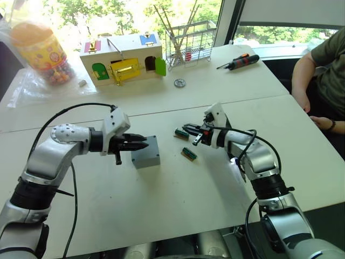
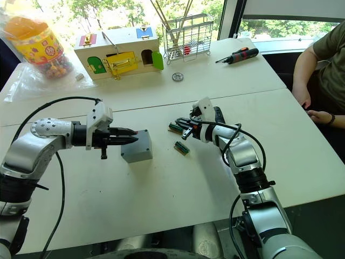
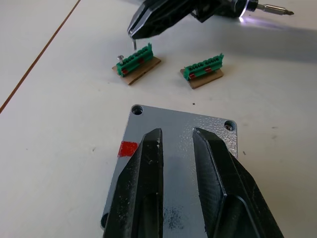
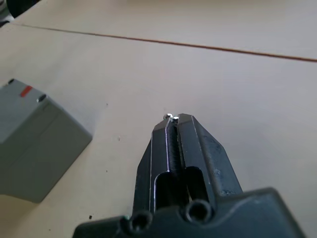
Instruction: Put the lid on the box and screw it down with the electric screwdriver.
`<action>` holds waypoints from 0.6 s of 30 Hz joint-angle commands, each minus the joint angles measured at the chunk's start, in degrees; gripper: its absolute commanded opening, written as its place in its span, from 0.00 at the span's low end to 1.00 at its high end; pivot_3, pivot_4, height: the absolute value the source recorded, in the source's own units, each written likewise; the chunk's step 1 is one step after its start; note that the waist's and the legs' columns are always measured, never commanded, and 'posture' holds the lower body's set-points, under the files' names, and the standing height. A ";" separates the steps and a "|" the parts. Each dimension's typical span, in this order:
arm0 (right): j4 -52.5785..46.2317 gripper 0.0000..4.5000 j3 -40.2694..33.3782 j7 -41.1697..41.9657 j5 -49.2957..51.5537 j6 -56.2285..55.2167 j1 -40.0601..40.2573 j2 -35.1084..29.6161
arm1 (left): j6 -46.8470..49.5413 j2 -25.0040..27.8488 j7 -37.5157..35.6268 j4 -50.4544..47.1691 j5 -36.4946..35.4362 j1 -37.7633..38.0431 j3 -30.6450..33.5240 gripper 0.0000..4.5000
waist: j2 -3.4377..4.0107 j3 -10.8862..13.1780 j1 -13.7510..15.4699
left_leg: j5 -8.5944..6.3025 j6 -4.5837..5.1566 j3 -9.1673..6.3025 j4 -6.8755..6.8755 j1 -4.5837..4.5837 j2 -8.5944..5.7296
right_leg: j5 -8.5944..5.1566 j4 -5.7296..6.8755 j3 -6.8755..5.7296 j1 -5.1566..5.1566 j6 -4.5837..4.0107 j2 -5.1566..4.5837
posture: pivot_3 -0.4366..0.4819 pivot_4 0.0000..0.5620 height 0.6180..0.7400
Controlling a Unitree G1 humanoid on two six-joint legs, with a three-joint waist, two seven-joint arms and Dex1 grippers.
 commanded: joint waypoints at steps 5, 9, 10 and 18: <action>-11.33 0.01 0.79 0.31 4.21 3.69 -1.49 2.50 | -0.09 2.01 0.11 0.46 -0.93 0.49 4.11 0.21 | 0.00 0.00 -0.11 | 0.00 0.00 0.00 -0.01 0.00 0.00 | 0.00 0.01 0.00 -0.01 0.00 0.00 | 0.48 0.27 1.00; -13.40 0.01 3.25 0.11 4.96 5.22 -1.76 5.27 | 0.26 3.82 -0.02 -0.82 -0.85 3.05 5.33 0.21 | 0.00 0.00 -0.26 | 0.00 0.00 -0.01 -0.06 0.00 0.06 | 0.00 0.03 0.01 -0.07 0.00 0.00 | 0.48 0.27 1.00; -13.32 0.01 4.33 0.30 4.80 5.11 -1.69 5.84 | 0.26 4.09 0.00 -1.13 -0.84 3.66 5.58 0.21 | 0.00 0.00 -0.23 | 0.00 0.00 -0.01 -0.05 0.00 0.05 | 0.00 0.04 0.01 -0.06 0.00 0.01 | 0.48 0.27 1.00; -10.97 0.01 8.66 1.11 3.42 2.91 -1.68 7.65 | 0.79 3.55 1.90 -1.83 -1.01 5.45 6.40 0.21 | 0.00 0.00 0.08 | 0.00 0.00 -0.05 0.07 0.00 -0.04 | 0.00 0.04 -0.01 0.03 0.00 -0.01 | 0.48 0.27 1.00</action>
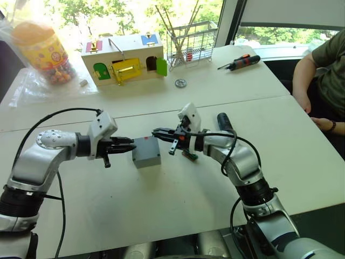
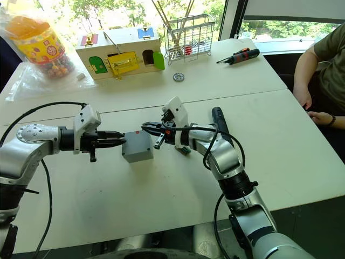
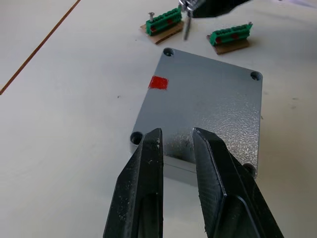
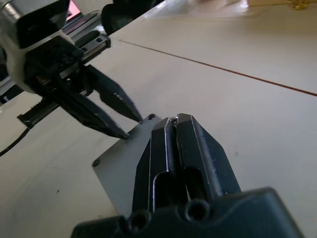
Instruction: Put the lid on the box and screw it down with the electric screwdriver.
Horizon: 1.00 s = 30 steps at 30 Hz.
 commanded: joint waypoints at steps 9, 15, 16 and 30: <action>2.64 0.01 0.18 0.36 -1.43 -3.21 -1.61 0.34 | 0.83 -0.51 1.64 -3.54 -1.26 0.52 1.91 0.21 | 0.00 0.00 -0.22 | 0.00 0.00 0.00 -0.05 0.00 0.03 | 0.00 0.00 -0.01 -0.04 0.00 0.01 | 0.48 0.27 1.00; 4.27 0.01 -0.01 -0.07 -1.98 -4.25 -1.92 0.84 | 0.73 -0.99 1.93 -3.57 -1.03 0.18 1.20 0.21 | 0.00 0.00 -0.22 | 0.00 0.00 0.00 -0.05 0.00 0.03 | 0.00 0.00 -0.01 -0.04 0.00 0.02 | 0.48 0.27 1.00; 4.59 0.01 -0.01 -0.20 -2.12 -4.49 -2.01 0.97 | 0.65 -1.05 1.86 -3.49 -0.92 0.09 1.08 0.21 | 0.00 0.00 -0.23 | 0.00 0.00 0.00 -0.04 0.00 0.03 | 0.00 0.00 -0.01 -0.04 0.00 0.02 | 0.48 0.27 1.00; 5.90 0.01 0.78 0.38 -3.26 -5.04 -2.05 1.03 | -0.02 -1.37 1.58 -2.75 -0.42 -0.31 0.68 0.21 | 0.00 0.00 -0.23 | 0.00 0.00 0.00 -0.05 0.00 0.03 | 0.00 0.00 -0.01 -0.04 0.00 0.01 | 0.48 0.27 1.00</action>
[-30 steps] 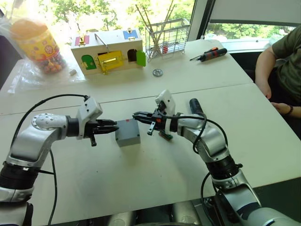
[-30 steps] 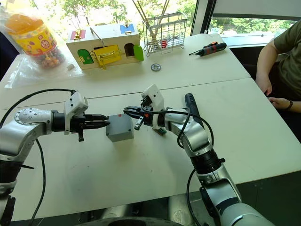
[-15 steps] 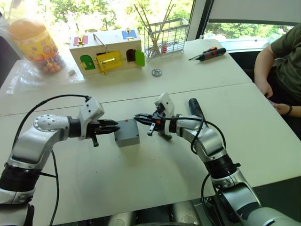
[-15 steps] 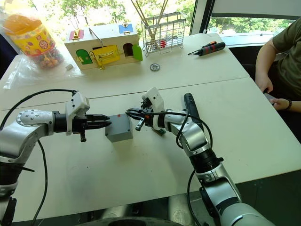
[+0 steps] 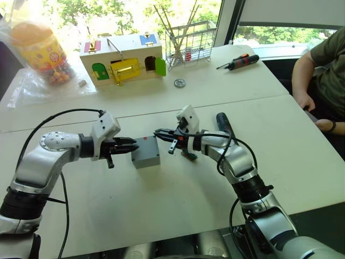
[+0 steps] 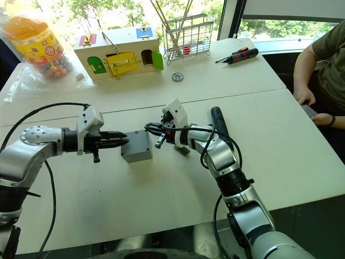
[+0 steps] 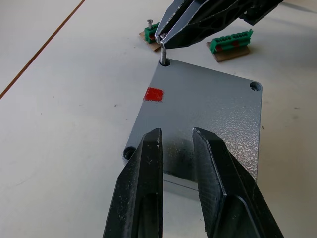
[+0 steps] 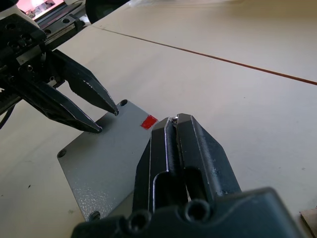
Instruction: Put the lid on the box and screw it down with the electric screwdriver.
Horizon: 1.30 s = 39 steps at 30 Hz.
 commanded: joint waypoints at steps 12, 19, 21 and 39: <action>-0.51 0.21 1.26 1.26 -1.87 -1.04 -1.34 0.05 | -1.48 -0.71 -0.07 -0.50 0.06 -0.91 0.50 0.21 | 0.00 0.00 -0.02 | 0.00 0.00 0.00 0.00 0.00 0.00 | 0.00 0.00 0.00 0.00 0.00 0.00 | 0.48 0.27 1.00; -4.21 0.93 -0.73 1.61 -1.42 0.84 -1.78 -2.08 | -1.61 -1.23 -0.15 -0.30 -0.55 -1.26 0.71 0.21 | 0.00 0.00 0.05 | 0.00 0.00 0.00 0.00 0.00 0.00 | 0.00 0.00 0.00 0.00 0.00 0.00 | 0.48 0.27 1.00; -9.13 0.99 -3.97 1.89 1.55 5.47 -1.94 -4.31 | -0.26 -2.13 0.04 -0.87 -2.44 -2.57 1.59 0.21 | -0.01 0.00 0.20 | 0.00 0.00 -0.01 0.02 -0.02 -0.02 | 0.00 0.00 0.00 0.00 0.00 -0.02 | 0.48 0.27 1.00; -14.50 0.99 -8.98 8.55 15.81 54.72 -7.60 -50.70 | -1.65 -8.19 -3.41 -9.19 -1.80 -10.64 -12.38 0.21 | -0.01 0.00 1.85 | -0.04 0.08 0.18 0.08 -0.06 0.06 | 0.00 -0.10 0.08 0.05 0.00 -0.10 | 0.48 0.27 1.00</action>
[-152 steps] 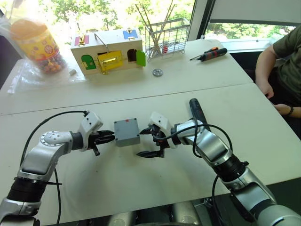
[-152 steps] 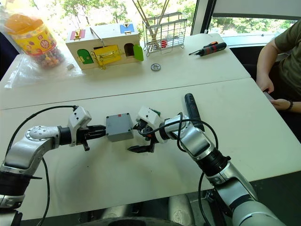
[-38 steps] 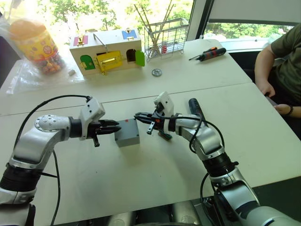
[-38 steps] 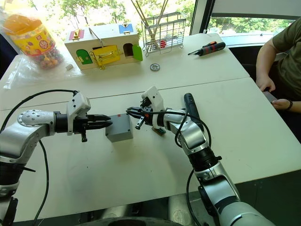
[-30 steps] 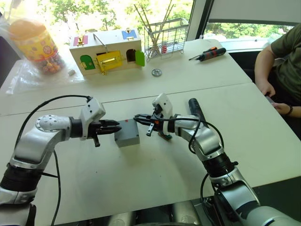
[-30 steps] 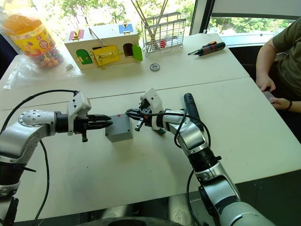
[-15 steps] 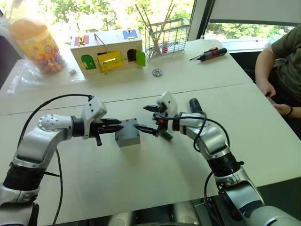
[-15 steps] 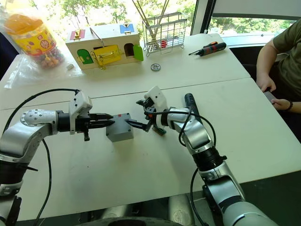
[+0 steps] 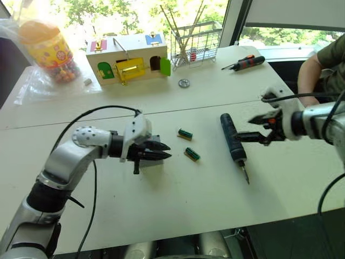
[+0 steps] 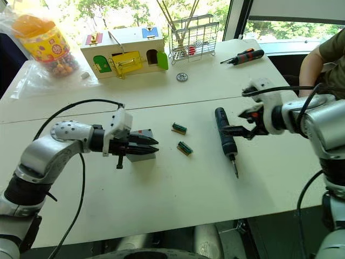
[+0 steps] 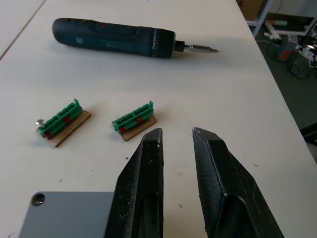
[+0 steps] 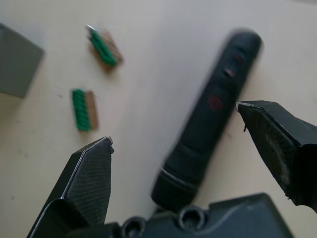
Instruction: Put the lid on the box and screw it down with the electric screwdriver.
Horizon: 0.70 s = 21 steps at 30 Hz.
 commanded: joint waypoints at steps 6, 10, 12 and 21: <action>12.76 0.99 9.87 -3.15 8.93 10.95 -9.93 -0.14 | -5.18 -0.66 -1.17 -1.51 3.73 -2.15 -2.73 0.21 | 0.00 0.01 -0.08 | 0.00 0.00 0.07 -0.01 0.00 0.01 | 0.00 -0.01 0.07 -0.03 0.00 0.00 | 0.48 0.27 1.00; 21.01 0.99 16.26 -5.55 9.91 10.95 -15.12 2.49 | -5.47 -1.39 -0.48 -2.26 3.97 -1.76 -2.75 0.21 | -0.02 0.02 0.00 | -0.01 0.01 0.06 0.01 -0.01 0.00 | 0.00 -0.05 0.05 -0.01 0.00 -0.01 | 0.48 0.27 1.00; 25.19 0.99 19.33 -6.94 10.31 10.95 -18.06 5.11 | -5.99 -1.21 -0.12 -2.37 4.31 -1.06 -2.40 0.21 | -0.02 0.02 0.01 | -0.01 0.01 0.05 0.03 -0.01 -0.01 | 0.00 -0.04 0.05 0.00 0.00 -0.01 | 0.48 0.27 1.00; 30.06 0.99 28.01 -11.45 9.62 10.95 -20.63 11.49 | -6.36 -1.44 2.60 -3.04 5.51 1.00 -2.08 0.21 | -0.08 -0.02 -0.06 | -0.01 0.01 0.01 0.07 -0.03 -0.01 | 0.00 -0.02 0.02 -0.01 0.00 0.00 | 0.48 0.27 1.00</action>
